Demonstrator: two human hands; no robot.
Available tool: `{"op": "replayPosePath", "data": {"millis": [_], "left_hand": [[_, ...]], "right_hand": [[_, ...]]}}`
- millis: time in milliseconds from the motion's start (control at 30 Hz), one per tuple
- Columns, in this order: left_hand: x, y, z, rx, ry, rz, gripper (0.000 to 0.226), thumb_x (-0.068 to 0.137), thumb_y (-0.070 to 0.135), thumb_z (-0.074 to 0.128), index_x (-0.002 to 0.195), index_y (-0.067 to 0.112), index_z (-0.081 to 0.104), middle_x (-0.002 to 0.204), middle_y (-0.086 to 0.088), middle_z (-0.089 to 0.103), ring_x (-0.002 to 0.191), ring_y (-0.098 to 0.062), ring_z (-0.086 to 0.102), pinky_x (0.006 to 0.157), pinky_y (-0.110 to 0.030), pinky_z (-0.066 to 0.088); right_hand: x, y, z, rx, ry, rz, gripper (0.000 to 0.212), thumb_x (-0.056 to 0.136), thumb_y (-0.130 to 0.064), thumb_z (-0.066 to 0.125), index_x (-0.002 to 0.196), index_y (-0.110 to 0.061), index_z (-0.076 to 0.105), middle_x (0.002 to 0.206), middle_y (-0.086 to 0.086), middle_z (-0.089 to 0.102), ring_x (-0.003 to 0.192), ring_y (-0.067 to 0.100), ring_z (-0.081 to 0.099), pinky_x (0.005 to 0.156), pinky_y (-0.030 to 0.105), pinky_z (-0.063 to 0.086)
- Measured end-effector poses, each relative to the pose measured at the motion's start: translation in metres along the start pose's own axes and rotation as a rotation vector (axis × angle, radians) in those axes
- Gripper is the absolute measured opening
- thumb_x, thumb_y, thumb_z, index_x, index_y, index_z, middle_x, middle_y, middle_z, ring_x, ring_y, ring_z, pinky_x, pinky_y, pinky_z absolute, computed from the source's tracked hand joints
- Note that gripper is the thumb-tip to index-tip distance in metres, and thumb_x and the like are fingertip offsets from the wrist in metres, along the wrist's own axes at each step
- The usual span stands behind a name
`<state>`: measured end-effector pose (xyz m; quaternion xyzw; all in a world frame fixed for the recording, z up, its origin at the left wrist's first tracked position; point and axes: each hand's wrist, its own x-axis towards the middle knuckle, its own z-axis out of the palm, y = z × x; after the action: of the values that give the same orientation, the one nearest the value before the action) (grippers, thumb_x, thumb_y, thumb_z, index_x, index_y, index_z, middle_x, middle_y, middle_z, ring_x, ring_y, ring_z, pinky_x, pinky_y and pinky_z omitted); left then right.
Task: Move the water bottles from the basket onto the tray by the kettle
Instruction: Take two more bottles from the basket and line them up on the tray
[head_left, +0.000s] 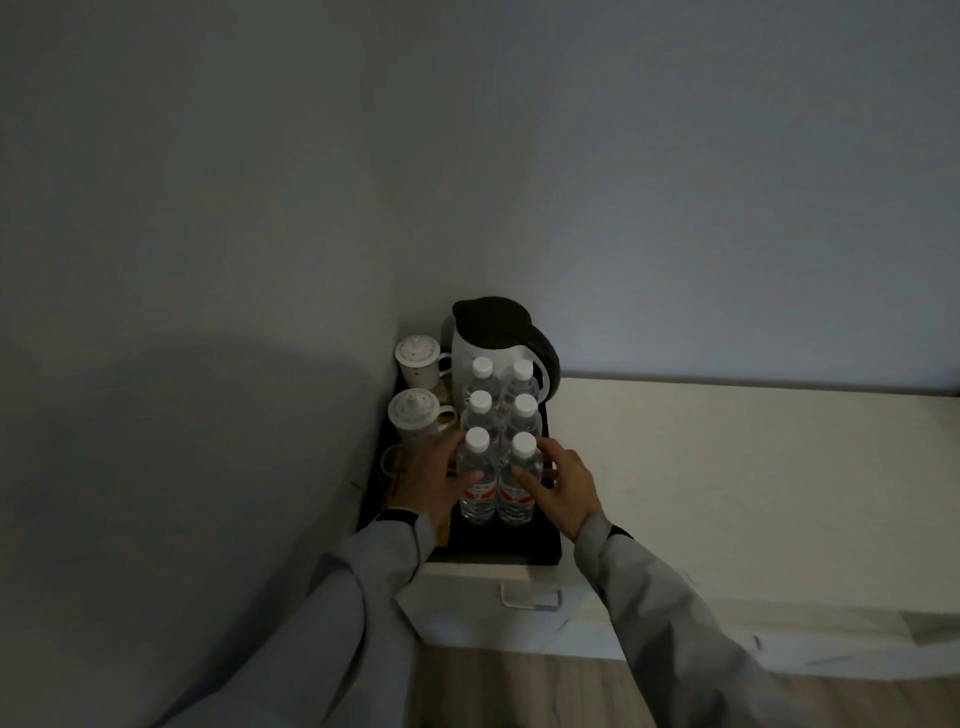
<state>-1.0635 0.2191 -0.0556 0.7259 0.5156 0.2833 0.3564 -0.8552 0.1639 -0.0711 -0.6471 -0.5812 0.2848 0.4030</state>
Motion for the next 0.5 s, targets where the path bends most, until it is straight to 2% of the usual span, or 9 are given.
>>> {"op": "replayPosePath", "data": {"millis": [133,267,433,500], "left_hand": [[-0.0002,0.0004,-0.0007,-0.021,-0.006,0.014,0.057,0.081,0.015,0.079,0.134,0.019,0.057,0.135,-0.009,0.06,0.124,-0.025,0.058,0.104,-0.052,0.05],[-0.0005,0.0027,-0.0027,-0.045,-0.012,0.024,0.056,0.081,0.014,0.079,0.132,0.021,0.057,0.135,-0.007,0.061,0.123,-0.023,0.058,0.104,-0.05,0.05],[-0.0014,0.0038,-0.0042,-0.054,-0.007,0.03,0.059,0.081,0.013,0.079,0.134,0.023,0.057,0.135,-0.004,0.062,0.123,-0.02,0.059,0.101,-0.036,0.051],[-0.0013,0.0043,-0.0041,-0.05,-0.011,0.029,0.057,0.081,0.013,0.079,0.133,0.022,0.058,0.134,-0.005,0.062,0.121,-0.02,0.06,0.101,-0.037,0.051]], "right_hand": [[-0.0005,-0.0001,0.0001,0.015,0.006,0.02,0.047,0.085,-0.038,0.072,0.128,-0.029,0.054,0.109,0.013,0.06,0.103,0.029,0.062,0.09,0.042,0.056],[0.0007,-0.0025,0.0,0.035,0.003,0.039,0.046,0.084,-0.04,0.073,0.125,-0.031,0.055,0.108,0.012,0.062,0.101,0.029,0.063,0.089,0.042,0.056],[0.0012,-0.0062,0.0004,0.031,-0.006,0.037,0.046,0.085,-0.043,0.071,0.126,-0.029,0.056,0.11,0.014,0.065,0.105,0.03,0.062,0.089,0.048,0.055],[0.0,-0.0057,-0.0018,0.033,-0.013,0.033,0.045,0.085,-0.043,0.071,0.126,-0.031,0.055,0.111,0.012,0.063,0.105,0.029,0.062,0.09,0.046,0.055]]}}
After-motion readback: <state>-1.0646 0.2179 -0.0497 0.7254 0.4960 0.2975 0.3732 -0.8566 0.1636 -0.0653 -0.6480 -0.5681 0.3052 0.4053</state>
